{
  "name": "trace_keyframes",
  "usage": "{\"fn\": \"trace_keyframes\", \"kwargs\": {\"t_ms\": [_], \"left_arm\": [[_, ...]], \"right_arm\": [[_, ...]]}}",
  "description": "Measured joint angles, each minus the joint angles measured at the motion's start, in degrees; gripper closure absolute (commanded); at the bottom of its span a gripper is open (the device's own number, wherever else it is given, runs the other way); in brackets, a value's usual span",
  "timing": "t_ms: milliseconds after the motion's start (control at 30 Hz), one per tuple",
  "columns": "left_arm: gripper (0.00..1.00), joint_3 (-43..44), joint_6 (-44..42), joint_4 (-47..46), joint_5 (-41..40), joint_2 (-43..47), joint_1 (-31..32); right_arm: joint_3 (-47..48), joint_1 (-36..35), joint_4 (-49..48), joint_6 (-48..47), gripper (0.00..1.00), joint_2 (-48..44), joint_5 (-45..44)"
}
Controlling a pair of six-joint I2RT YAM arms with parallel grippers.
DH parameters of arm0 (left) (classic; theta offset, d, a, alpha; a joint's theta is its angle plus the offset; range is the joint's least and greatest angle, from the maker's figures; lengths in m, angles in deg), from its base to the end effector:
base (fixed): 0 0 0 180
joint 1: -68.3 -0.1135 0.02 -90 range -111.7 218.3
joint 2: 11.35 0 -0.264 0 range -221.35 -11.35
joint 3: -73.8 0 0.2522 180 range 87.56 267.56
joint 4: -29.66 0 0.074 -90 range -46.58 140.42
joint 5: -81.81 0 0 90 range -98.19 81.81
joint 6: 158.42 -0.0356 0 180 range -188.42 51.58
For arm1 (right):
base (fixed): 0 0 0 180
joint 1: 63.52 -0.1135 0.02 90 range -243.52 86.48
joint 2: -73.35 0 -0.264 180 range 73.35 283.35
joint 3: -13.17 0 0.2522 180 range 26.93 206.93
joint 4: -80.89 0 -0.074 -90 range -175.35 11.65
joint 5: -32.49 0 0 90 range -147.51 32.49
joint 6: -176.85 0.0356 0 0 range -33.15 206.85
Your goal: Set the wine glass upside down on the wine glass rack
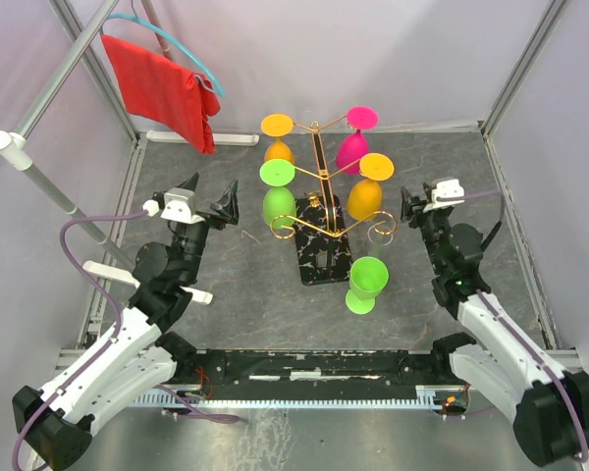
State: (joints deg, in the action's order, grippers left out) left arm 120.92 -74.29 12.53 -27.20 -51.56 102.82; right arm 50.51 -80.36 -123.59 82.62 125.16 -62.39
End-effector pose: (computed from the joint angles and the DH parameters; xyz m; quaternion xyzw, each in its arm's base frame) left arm 0.1442 -0.0851 0.3581 0.0553 0.5517 -0.1176 0.8239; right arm 0.2007 0.0576 0.2770 -0.0853 0.6373 0.0569 0.7638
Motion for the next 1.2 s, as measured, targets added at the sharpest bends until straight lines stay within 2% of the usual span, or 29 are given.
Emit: {"fn": "trace_keyframes", "kwargs": {"t_ms": [233, 400, 533, 833, 1200], "left_arm": [[0.13, 2.80, 0.37, 7.28, 0.02, 0.31, 0.00], [0.13, 9.99, 2.69, 16.41, 0.02, -0.44, 0.00], [0.12, 15.61, 5.03, 24.28, 0.00, -1.07, 0.00], [0.12, 22.86, 10.51, 38.56, 0.04, -0.96, 0.00], [0.12, 22.91, 13.35, 43.32, -0.33, 0.31, 0.00]], "right_arm": [[12.35, 0.13, 26.25, 5.42, 0.33, -7.80, -5.53], [22.16, 0.13, 43.52, 11.10, 0.33, -6.64, -5.11], [26.69, 0.13, 53.92, 16.00, 0.35, -4.48, -0.59], [29.31, 0.13, 69.20, 22.25, 0.44, -3.54, 9.62], [31.50, 0.13, 76.65, 22.56, 0.47, -6.34, 14.38]]}}
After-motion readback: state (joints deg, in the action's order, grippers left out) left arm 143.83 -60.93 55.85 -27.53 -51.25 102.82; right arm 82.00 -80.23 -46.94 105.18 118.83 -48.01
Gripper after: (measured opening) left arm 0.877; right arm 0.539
